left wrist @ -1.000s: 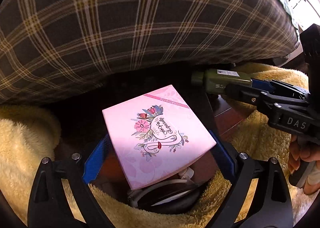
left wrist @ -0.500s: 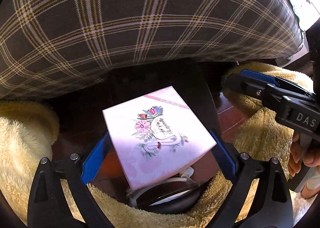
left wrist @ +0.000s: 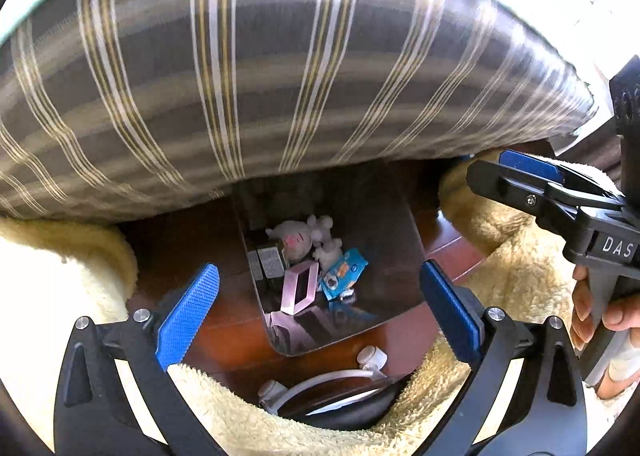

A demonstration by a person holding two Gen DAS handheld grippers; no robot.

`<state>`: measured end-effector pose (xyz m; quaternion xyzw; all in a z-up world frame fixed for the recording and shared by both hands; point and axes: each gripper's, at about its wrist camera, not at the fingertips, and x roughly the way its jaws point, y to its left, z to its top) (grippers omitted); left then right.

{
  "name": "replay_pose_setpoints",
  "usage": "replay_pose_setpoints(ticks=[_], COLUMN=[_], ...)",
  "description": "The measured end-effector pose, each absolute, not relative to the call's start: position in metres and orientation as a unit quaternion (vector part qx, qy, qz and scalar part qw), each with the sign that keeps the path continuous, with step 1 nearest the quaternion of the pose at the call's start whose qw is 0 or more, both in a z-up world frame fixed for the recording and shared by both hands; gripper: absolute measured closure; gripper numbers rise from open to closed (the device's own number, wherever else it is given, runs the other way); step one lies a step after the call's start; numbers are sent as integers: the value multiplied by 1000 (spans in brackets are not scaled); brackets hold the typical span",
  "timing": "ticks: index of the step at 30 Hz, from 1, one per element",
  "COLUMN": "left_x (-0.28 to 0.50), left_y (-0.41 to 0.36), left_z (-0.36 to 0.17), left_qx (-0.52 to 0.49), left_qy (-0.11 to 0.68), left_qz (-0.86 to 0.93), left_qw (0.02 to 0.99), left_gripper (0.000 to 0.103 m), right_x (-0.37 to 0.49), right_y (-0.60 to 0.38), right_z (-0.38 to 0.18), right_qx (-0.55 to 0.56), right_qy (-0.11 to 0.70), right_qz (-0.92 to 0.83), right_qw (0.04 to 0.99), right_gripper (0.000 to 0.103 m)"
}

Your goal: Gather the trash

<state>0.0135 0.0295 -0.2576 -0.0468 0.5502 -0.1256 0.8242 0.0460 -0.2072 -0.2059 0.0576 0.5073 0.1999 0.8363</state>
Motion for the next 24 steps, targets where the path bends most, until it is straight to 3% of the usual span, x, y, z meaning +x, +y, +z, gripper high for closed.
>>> replay_pose_setpoints(ticks=[13,24], left_x=[21,90], left_y=[40,51], left_z=[-152,-105], left_qx=[-23,-18], left_qy=[433,387], left_qz=[-125,-89], left_qw=[893,917], left_gripper=[8,8], right_x=[59,144], right_y=[-222,-216], right_z=[-69,-66], right_qx=[2,28], right_qy=[342,333], right_qz=[181,153], right_qw=[922,930], right_gripper=[9,9])
